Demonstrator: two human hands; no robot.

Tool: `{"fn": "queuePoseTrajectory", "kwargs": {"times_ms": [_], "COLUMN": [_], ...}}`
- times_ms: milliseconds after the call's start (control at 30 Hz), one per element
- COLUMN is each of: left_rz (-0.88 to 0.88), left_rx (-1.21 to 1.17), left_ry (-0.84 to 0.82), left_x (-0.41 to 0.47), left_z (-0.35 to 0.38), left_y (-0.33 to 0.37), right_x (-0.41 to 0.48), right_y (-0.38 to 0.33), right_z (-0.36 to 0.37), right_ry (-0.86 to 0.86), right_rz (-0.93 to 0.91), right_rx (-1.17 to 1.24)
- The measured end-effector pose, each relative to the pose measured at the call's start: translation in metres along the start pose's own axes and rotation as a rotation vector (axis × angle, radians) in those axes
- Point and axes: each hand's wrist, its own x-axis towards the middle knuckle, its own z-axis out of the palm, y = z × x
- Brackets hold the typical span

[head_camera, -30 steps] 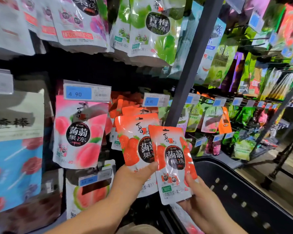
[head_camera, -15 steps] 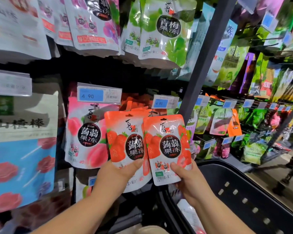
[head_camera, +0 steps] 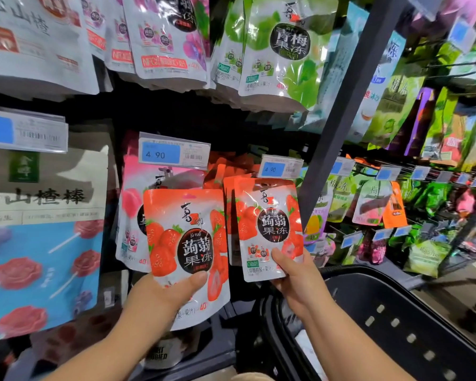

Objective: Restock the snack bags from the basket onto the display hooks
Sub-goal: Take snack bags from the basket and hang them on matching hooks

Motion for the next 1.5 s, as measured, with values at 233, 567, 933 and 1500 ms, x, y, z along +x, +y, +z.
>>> {"fn": "queuePoseTrajectory", "kwargs": {"times_ms": [233,567,933,1500], "left_rz": [-0.004,0.008,-0.015,0.051], "left_rx": [-0.014,0.019,0.061,0.228], "left_ry": [-0.023,-0.039,-0.060,-0.192], "left_x": [0.001,0.008,0.019,0.042], "left_z": [0.001,0.002,0.009,0.054], "left_y": [-0.001,-0.003,-0.006,0.006], "right_x": [0.010,0.026,0.054,-0.003], "right_y": [0.005,0.012,0.032,0.015], "right_z": [0.006,0.005,0.011,0.021], "right_ry": [-0.025,0.024,0.207,-0.085], "right_rz": [0.012,0.035,0.061,-0.181], "right_rx": [0.013,-0.018,-0.398,-0.482]}}
